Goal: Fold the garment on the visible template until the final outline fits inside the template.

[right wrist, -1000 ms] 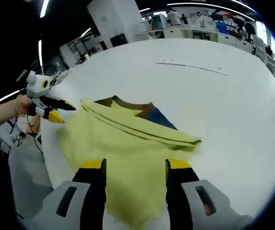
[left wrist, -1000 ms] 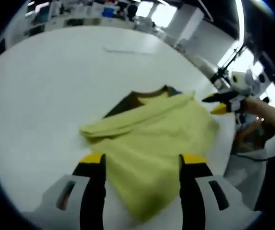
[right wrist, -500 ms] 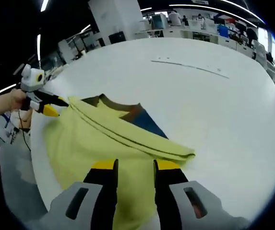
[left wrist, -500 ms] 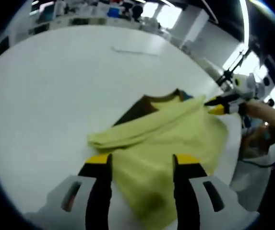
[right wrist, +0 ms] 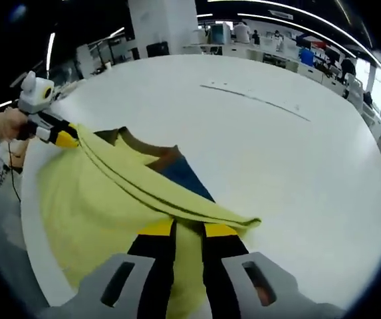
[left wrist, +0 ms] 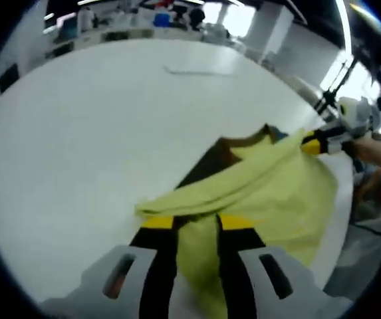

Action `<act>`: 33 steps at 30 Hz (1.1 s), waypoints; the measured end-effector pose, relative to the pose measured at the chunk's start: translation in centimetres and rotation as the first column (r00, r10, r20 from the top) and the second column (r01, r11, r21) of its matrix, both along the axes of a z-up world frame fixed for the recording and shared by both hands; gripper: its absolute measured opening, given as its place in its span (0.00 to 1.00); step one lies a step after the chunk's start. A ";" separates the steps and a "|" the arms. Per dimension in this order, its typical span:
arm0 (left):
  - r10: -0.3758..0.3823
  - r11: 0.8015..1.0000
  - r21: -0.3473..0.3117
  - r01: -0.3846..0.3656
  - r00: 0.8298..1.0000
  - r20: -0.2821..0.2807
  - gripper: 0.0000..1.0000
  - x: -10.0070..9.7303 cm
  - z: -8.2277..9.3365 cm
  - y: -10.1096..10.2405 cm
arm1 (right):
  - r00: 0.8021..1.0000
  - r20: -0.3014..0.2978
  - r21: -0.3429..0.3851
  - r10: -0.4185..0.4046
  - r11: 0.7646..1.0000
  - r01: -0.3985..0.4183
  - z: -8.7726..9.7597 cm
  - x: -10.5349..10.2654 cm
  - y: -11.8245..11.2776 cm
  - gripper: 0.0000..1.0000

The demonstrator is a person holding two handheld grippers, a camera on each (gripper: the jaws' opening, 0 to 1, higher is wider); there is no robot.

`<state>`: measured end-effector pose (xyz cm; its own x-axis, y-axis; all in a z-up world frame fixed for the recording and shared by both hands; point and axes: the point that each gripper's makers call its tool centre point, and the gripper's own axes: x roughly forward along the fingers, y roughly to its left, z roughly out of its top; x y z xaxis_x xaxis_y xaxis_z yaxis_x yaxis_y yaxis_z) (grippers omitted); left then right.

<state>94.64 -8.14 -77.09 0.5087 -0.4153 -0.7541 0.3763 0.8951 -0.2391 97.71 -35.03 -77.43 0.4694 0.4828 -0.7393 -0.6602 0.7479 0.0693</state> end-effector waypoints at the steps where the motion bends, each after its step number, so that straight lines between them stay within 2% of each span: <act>1: 0.003 1.000 0.000 -0.003 1.000 0.003 0.19 0.2 0.1 0.0 | 1.000 0.002 0.002 -0.002 1.000 0.002 0.0 0.1 0.0 0.15; 14: 0.010 1.000 0.012 -0.011 1.000 0.012 0.19 2.6 -0.1 -0.1 | 1.000 0.012 -0.012 -0.015 1.000 0.015 -0.3 2.4 -0.2 0.14; 17: 0.023 1.000 0.010 -0.023 1.000 0.011 0.15 3.3 -0.2 0.3 | 1.000 0.013 -0.013 -0.019 1.000 0.019 -0.4 3.0 -0.3 0.13; 20: 0.032 0.999 0.012 -0.032 0.999 0.017 0.17 3.8 0.0 0.4 | 1.000 0.019 -0.019 -0.016 1.000 0.016 -0.3 3.3 -0.4 0.11; 22: 0.031 0.999 0.021 -0.031 0.999 0.018 0.18 4.0 0.0 0.7 | 0.999 0.018 -0.015 -0.028 0.999 0.028 -0.2 3.7 -0.4 0.13; 33: 0.039 0.999 0.018 -0.039 0.999 0.014 0.14 4.5 -0.1 1.0 | 0.999 0.021 -0.014 -0.041 0.999 0.041 -0.3 4.4 -0.6 0.12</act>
